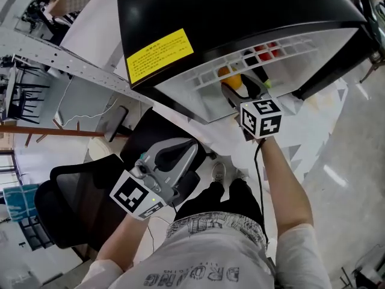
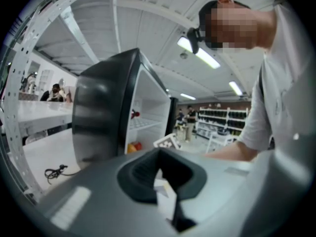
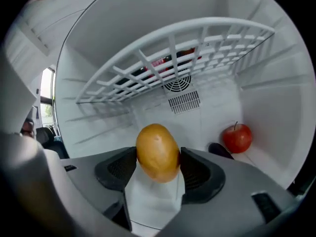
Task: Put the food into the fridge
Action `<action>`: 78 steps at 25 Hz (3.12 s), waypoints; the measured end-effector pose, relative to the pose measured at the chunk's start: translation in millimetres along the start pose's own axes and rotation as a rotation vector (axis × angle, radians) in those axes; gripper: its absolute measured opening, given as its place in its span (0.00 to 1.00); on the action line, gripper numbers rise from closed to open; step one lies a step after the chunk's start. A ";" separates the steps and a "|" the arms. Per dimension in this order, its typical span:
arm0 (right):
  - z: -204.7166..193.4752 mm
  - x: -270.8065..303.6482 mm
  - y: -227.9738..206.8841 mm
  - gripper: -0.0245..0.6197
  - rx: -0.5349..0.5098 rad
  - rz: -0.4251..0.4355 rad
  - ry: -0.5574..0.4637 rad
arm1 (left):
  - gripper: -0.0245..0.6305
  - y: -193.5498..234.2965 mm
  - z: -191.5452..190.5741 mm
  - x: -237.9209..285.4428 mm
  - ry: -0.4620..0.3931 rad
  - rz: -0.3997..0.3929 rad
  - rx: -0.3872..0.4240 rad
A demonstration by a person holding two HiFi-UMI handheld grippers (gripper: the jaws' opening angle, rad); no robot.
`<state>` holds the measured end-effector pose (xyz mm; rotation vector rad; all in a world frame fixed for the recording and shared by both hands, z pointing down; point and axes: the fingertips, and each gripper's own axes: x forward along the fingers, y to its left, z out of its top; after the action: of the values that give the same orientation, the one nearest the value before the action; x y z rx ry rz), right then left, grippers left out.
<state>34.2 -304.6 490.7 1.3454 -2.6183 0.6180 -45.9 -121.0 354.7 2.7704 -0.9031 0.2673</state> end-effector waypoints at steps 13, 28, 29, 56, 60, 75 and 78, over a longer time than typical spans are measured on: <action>-22.0 70.5 -13.4 0.46 -0.116 -0.021 0.098 | 0.05 -1.9 -11.3 1.1 -0.002 0.067 -0.007; -35.6 104.7 -14.9 0.46 -0.362 -0.046 0.177 | 0.05 -2.1 -41.5 18.6 -0.052 0.056 -0.009; -35.3 106.3 -14.2 0.46 -0.373 -0.052 0.178 | 0.05 -2.3 -42.9 18.1 -0.053 0.055 -0.007; -18.1 49.9 19.4 0.47 -0.331 -0.023 0.141 | 0.05 -18.6 -16.8 11.1 -0.044 0.015 -0.008; -11.6 22.9 31.7 0.47 -0.278 -0.016 0.116 | 0.05 -20.1 -8.6 10.0 -0.045 0.004 -0.012; 31.0 -78.5 68.9 0.29 -0.169 0.002 -0.019 | 0.05 -36.0 24.0 11.5 -0.073 -0.050 0.022; 39.9 -95.3 76.3 0.24 -0.150 0.000 -0.051 | 0.05 -36.3 28.8 9.6 -0.077 -0.059 0.031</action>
<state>32.2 -210.5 403.4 1.3324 -2.6442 0.3834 -13.5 -105.1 324.0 2.8480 -0.8394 0.1665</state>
